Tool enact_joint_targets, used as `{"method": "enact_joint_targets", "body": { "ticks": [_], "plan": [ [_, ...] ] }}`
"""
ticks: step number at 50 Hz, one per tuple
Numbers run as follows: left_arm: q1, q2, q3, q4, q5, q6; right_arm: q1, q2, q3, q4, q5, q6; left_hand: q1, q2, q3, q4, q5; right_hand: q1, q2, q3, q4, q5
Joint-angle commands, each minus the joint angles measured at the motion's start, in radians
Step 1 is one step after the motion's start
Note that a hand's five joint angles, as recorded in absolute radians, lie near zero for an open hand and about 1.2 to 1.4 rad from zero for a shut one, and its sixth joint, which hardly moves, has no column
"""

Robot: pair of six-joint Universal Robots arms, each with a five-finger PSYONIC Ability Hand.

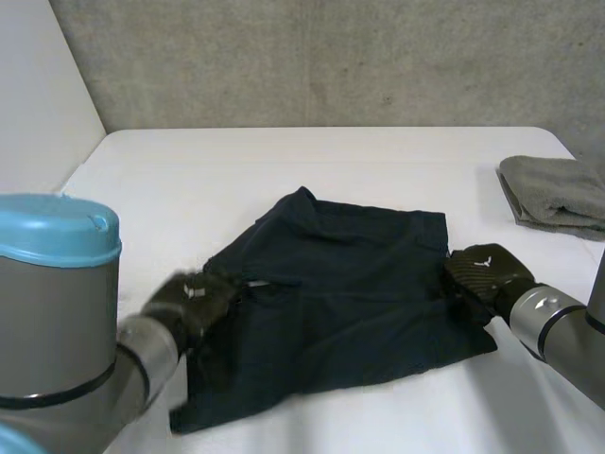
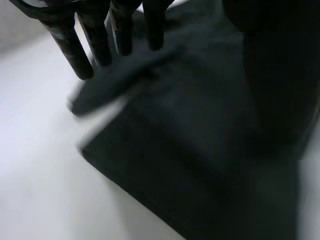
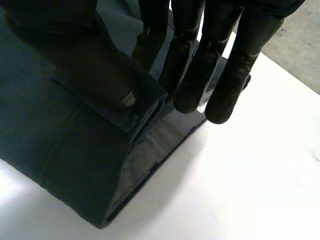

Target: Fold the laundry.

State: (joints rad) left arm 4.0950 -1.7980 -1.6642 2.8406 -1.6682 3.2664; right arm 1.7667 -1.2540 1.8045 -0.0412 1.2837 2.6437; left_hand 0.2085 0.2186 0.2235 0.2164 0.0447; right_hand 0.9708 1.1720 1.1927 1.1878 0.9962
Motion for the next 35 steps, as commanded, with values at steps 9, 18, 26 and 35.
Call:
{"method": "enact_joint_targets", "body": {
  "ticks": [9,18,26,35],
  "plan": [
    [-0.002,-0.014,-0.088,0.002,0.028,-0.045,-0.001,-0.007,0.024,-0.011,0.014,-0.007,0.099,0.089,0.084,0.091,0.088,0.425,0.224,0.204,0.208,0.225],
    [-0.004,-0.086,-0.109,0.123,0.019,0.016,0.002,-0.03,0.039,0.043,0.009,-0.024,1.188,1.178,1.173,1.18,1.177,0.213,0.012,-0.009,-0.004,0.013],
    [0.001,-0.127,-0.081,0.201,0.015,0.061,-0.006,-0.105,0.001,0.251,-0.011,-0.085,1.188,1.178,1.173,1.18,1.177,-0.272,-0.473,-0.494,-0.489,-0.472],
    [0.005,-0.13,-0.04,0.209,0.001,0.064,-0.003,-0.206,-0.039,0.395,-0.026,-0.103,1.188,1.178,1.173,1.18,1.177,-0.448,-0.65,-0.67,-0.665,-0.648]
  ]
}}
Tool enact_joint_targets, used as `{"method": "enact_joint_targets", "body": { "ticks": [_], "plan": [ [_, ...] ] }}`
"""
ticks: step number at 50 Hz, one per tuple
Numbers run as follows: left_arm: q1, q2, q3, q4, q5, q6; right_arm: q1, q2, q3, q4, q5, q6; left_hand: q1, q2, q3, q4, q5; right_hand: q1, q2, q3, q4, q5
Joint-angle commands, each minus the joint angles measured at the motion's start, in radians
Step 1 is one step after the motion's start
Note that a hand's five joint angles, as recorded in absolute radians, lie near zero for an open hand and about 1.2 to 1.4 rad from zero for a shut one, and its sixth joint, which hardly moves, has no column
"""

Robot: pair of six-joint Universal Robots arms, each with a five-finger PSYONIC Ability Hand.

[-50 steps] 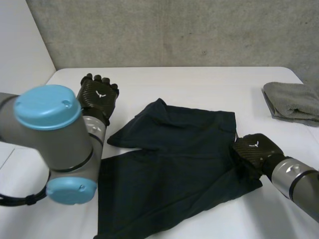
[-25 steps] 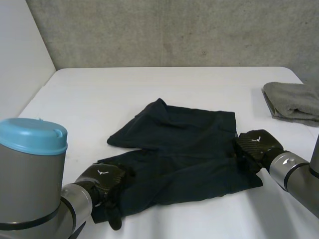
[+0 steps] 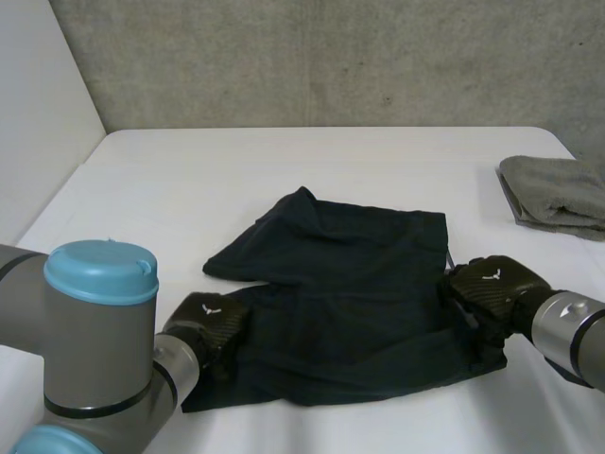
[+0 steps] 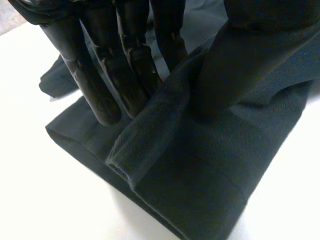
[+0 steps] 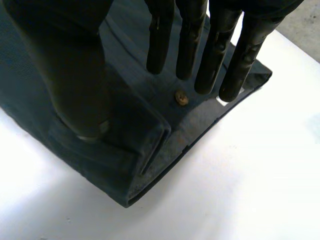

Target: Fold the laundry.

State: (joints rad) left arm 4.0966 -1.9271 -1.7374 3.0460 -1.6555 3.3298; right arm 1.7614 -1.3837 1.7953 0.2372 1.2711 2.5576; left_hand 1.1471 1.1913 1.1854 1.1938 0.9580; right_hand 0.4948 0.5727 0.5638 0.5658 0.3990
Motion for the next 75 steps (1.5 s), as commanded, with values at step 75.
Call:
{"method": "enact_joint_targets", "body": {
  "ticks": [75],
  "plan": [
    [0.11,-0.274,1.004,0.074,-0.033,0.349,0.211,0.448,-1.097,0.061,0.189,-0.137,0.249,0.205,0.211,0.202,0.264,0.901,0.824,0.832,0.831,0.823]
  ]
}}
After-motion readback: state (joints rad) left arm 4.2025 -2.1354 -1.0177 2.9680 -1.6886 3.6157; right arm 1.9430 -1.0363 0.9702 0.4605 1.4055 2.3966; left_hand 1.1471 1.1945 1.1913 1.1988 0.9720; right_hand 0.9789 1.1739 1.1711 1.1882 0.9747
